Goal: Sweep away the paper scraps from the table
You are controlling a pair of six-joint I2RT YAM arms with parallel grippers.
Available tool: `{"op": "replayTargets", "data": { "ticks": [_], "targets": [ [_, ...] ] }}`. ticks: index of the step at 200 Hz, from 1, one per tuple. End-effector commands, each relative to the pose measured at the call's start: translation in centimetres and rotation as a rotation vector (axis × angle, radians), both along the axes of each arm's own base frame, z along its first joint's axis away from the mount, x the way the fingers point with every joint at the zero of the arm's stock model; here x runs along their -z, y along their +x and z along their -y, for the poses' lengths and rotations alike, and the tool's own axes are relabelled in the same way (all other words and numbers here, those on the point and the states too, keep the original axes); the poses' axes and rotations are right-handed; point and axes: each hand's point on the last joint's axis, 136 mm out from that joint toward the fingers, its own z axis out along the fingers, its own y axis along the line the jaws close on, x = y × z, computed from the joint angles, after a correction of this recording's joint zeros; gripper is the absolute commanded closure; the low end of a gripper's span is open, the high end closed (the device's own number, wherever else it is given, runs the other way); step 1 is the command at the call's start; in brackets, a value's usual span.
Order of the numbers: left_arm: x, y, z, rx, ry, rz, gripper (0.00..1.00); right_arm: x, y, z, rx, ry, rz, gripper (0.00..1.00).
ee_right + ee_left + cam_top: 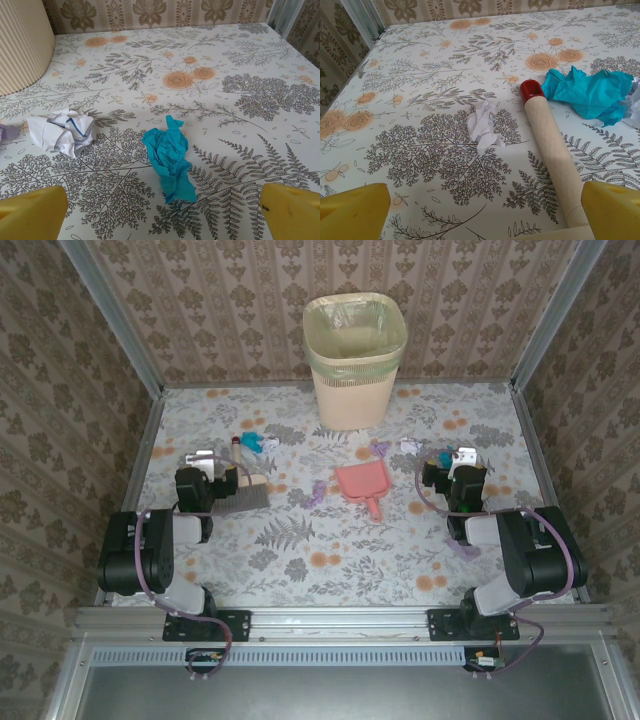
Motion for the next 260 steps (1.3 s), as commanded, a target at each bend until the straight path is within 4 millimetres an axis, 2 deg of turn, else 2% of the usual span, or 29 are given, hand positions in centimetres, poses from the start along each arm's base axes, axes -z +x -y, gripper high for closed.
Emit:
{"op": "replayTargets", "data": {
  "ticks": [1,29,49,55,86,102,112,123,133,146,162,180,203,219,230,242,245,246,248,260],
  "targets": [
    [-0.9,0.8,0.1,0.009,0.018,0.032,0.0,-1.2,0.8,0.1,0.007,-0.014,0.04,0.0],
    [-1.2,0.6,0.0,0.0,0.019,0.047,0.0,-1.6,0.8,0.1,0.006,-0.017,0.044,0.0],
    [-2.9,-0.5,-1.0,-0.066,0.024,0.099,0.0,-3.0,0.4,-0.1,-0.003,-0.012,-0.006,0.0],
    [-3.7,-0.9,-1.1,-0.074,0.021,0.116,0.0,-4.5,0.2,0.0,0.004,-0.004,0.003,0.0],
    [-7.8,-2.8,-0.5,-0.102,0.022,0.162,0.0,-8.5,-1.0,-2.0,-0.068,0.072,0.091,0.0],
    [-9.8,-4.0,-1.3,-0.193,-0.102,0.184,0.0,-10.8,-1.9,-1.8,0.007,0.191,0.145,0.0],
    [-10.9,-4.8,-1.2,-0.214,-0.21,0.184,0.0,-11.9,-2.5,-1.7,0.065,0.336,0.144,0.0],
    [-13.1,-5.4,0.3,-0.12,-0.278,0.237,0.0,-12.1,-3.4,-1.9,0.116,0.484,0.088,0.0],
    [-15.2,-6.0,1.6,-0.041,-0.334,0.316,0.0,-12.8,-3.7,-2.8,0.084,0.562,0.083,0.0],
    [-16.5,-7.0,1.0,-0.084,-0.454,0.4,0.0,-12.5,-4.1,-2.9,0.101,0.693,0.124,0.0],
    [-16.1,-8.1,0.0,-0.149,-0.566,0.461,0.0,-12.2,-4.3,-3.9,0.065,0.808,0.141,0.0],
    [-15.5,-8.4,0.2,-0.142,-0.568,0.48,0.0,-11.5,-4.4,-6.1,0.024,0.818,0.036,0.0],
    [-14.7,-7.4,0.5,-0.155,-0.517,0.359,0.0,-11.4,-5.2,-11.3,-0.147,0.741,-0.097,0.0],
    [-13.8,-6.7,0.9,-0.171,-0.47,0.256,0.0,-9.9,-6.2,-15.3,-0.26,0.658,-0.238,0.0],
    [-13.1,-6.1,1.7,-0.162,-0.445,0.18,0.0,-8.2,-7.2,-17.8,-0.324,0.588,-0.331,0.0],
    [-12.1,-5.3,3.0,-0.131,-0.442,0.079,0.02,-6.7,-8.2,-20.6,-0.436,0.498,-0.362,0.07],
    [-12.4,-5.0,3.5,-0.117,-0.445,0.067,0.02,-6.3,-8.5,-21.0,-0.452,0.47,-0.361,0.07],
    [-11.7,-5.0,3.6,-0.118,-0.441,0.043,0.02,-6.2,-8.5,-21.2,-0.458,0.462,-0.357,0.07],
    [-12.2,-4.9,3.8,-0.111,-0.442,0.041,0.03,-5.9,-8.6,-21.3,-0.462,0.445,-0.353,0.07],
    [-10.4,-4.0,5.3,-0.097,-0.404,-0.099,0.08,-5.1,-9.0,-22.6,-0.513,0.396,-0.322,0.07]
  ]
}}
